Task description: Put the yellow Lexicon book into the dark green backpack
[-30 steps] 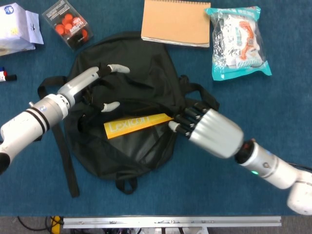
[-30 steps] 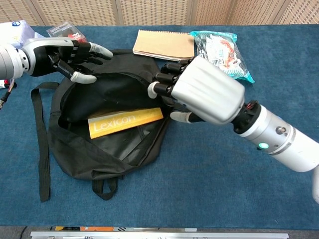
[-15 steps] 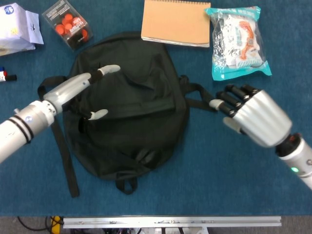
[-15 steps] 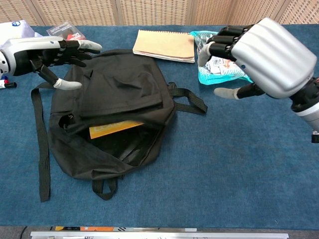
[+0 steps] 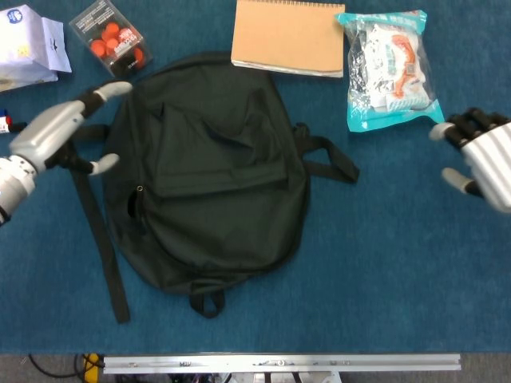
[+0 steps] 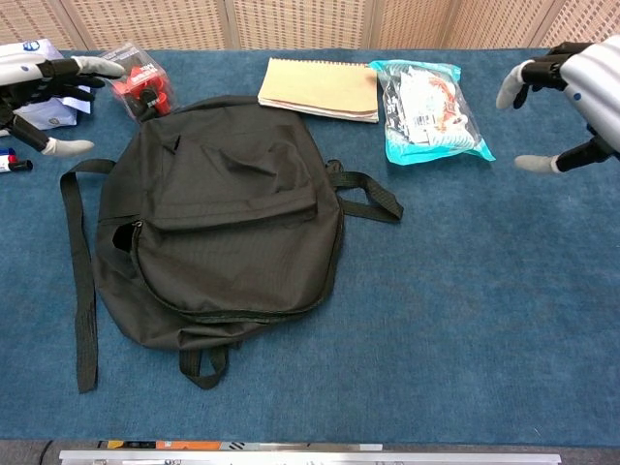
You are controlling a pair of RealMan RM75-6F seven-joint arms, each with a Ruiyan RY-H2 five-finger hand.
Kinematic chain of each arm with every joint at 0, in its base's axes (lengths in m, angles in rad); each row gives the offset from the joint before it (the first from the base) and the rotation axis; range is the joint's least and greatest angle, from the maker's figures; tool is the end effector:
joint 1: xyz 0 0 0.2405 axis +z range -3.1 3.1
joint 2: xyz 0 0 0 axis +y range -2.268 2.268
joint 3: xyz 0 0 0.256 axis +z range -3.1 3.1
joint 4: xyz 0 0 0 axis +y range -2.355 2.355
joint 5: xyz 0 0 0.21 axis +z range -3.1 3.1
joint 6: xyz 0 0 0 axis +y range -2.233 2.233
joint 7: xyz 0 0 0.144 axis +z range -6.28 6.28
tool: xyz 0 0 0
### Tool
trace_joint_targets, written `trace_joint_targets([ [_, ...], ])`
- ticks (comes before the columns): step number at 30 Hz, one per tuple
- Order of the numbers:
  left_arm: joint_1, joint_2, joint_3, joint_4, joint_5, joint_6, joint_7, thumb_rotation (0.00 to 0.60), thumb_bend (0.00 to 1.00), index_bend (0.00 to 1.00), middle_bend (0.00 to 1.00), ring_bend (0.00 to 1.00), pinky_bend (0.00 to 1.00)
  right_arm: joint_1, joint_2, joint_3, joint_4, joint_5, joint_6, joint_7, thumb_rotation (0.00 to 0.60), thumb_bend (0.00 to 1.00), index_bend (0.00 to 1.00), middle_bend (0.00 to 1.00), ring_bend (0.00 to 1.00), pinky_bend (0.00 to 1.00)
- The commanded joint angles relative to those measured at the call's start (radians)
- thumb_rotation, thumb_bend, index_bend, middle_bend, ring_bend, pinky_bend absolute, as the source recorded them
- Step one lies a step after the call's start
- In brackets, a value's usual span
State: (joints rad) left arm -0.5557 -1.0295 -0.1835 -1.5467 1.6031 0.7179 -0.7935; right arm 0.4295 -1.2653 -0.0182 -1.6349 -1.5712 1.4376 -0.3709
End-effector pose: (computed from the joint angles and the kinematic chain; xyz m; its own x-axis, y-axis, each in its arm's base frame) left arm -0.2395 0.3267 0.1213 -0.0086 0.5404 0.8414 0.9895 -0.1166 0.0850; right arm -0.2147 -0.2507 0.0926 0.5788 0.1102 0.8080 -0.7225 -0.3902 0.5707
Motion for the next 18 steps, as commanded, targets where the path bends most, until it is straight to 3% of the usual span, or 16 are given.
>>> trace_joint_targets([
  [1, 0.070, -0.054, 0.024, 0.068, -0.125, 0.104, 0.204, 0.600, 0.31, 0.08, 0.05, 0.01, 0.08, -0.043, 0.027, 0.015, 0.008, 0.077, -0.017, 0.035, 0.600, 0.06, 0.46, 0.53, 0.42, 0.64],
  [10, 0.222, -0.101, 0.048, 0.033, -0.278, 0.363, 0.545, 0.600, 0.31, 0.13, 0.09, 0.07, 0.08, -0.146, 0.077, 0.021, 0.044, 0.141, 0.037, 0.123, 0.600, 0.10, 0.57, 0.60, 0.48, 0.64],
  [15, 0.312, -0.116, 0.083, -0.017, -0.252, 0.534, 0.642, 0.600, 0.31, 0.18, 0.12, 0.08, 0.08, -0.193, 0.100, 0.015, 0.058, 0.129, 0.072, 0.168, 0.600, 0.10, 0.60, 0.61, 0.49, 0.64],
  [18, 0.346, -0.098, 0.113, -0.055, -0.224, 0.578, 0.671, 0.600, 0.31, 0.18, 0.13, 0.09, 0.08, -0.212, 0.103, 0.016, 0.068, 0.132, 0.078, 0.183, 0.600, 0.10, 0.61, 0.62, 0.49, 0.64],
])
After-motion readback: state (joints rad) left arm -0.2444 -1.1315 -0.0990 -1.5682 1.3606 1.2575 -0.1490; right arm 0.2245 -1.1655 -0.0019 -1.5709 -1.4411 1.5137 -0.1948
